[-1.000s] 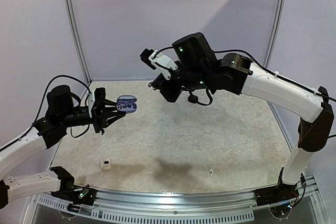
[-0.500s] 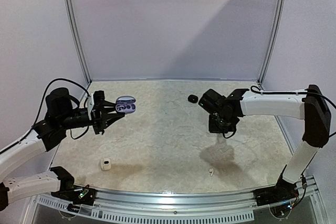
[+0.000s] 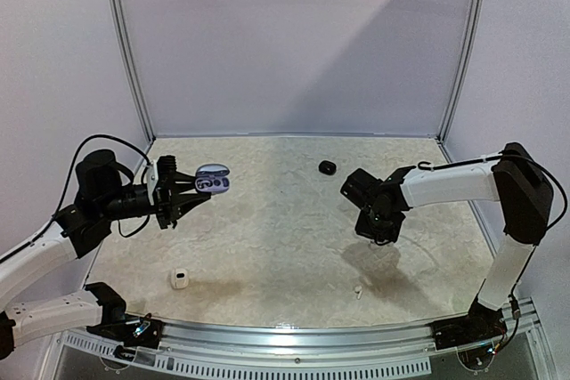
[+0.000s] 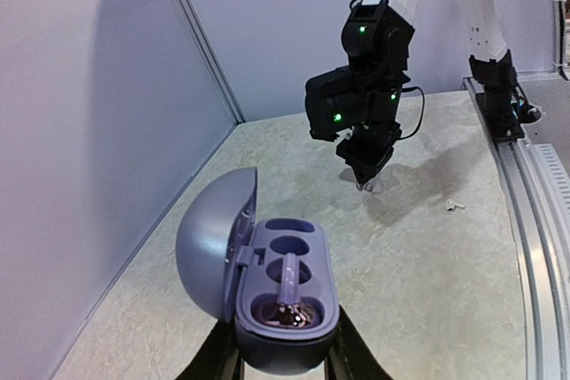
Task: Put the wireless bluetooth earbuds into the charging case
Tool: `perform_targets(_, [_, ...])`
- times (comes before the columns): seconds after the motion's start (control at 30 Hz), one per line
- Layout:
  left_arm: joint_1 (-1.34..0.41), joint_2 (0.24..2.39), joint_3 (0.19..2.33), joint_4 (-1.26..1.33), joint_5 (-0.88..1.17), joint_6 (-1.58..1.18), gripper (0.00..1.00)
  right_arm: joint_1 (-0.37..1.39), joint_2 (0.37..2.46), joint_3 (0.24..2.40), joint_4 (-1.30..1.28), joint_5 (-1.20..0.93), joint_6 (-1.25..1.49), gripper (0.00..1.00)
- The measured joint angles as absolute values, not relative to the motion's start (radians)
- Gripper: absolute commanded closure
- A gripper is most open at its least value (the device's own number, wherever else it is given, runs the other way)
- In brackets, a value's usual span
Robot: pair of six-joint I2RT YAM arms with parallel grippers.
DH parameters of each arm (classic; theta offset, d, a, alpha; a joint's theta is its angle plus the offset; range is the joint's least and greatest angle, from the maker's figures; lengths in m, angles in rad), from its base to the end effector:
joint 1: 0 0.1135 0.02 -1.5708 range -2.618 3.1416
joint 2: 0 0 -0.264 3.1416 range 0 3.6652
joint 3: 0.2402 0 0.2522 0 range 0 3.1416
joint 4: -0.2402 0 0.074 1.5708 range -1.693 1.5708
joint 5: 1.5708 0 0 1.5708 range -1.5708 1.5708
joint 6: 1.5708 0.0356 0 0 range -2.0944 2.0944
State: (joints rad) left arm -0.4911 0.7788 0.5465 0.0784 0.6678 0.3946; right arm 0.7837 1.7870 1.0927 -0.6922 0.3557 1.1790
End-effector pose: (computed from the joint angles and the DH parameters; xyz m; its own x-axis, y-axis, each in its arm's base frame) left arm 0.1528 -0.1067 0.2853 0.2250 0.2220 -0.9487 0.8920 0.3450 0.2923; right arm 0.2375 0.2192 0.1552 -0.8357 0.3903 -0.3864 0.4081 0.9121 0.0386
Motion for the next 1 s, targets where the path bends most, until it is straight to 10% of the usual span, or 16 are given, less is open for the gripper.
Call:
perform_targets(0.77, [-0.493, 0.778, 0.544, 0.074, 0.665, 0.413, 1.0, 0.783, 1.821, 1.108, -0.688, 0.357, 1.215, 0.7])
perform_targets(1.0, [-0.493, 0.778, 0.544, 0.07, 0.665, 0.416, 1.0, 0.778, 1.82, 1.108, -0.69, 0.358, 1.196, 0.4])
